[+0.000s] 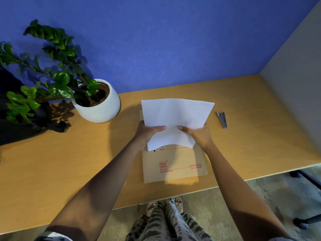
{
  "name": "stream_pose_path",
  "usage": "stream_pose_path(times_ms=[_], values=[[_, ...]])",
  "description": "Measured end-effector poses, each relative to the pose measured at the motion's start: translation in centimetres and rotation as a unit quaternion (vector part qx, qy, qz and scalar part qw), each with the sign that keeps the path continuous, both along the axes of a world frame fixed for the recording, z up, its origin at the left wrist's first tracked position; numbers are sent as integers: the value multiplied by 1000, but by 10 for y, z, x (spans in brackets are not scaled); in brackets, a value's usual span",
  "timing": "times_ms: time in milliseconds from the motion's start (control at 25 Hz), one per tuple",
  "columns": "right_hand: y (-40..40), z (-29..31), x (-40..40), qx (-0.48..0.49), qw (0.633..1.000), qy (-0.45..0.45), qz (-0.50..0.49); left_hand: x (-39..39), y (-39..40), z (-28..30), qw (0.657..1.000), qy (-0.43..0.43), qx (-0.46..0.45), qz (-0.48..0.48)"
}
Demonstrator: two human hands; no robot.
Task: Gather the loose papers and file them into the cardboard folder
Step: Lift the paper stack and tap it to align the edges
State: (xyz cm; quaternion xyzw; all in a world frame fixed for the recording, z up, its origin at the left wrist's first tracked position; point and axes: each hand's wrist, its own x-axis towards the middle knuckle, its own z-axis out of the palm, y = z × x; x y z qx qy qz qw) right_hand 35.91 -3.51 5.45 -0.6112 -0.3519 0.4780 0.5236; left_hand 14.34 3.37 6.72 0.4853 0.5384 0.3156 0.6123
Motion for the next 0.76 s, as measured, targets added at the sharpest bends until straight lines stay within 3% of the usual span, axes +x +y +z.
stream_pose_path(times_ms=[760], values=[[5,-24,8,3,1000,16,4,0,1,-18,1000,-4,-20,-10]])
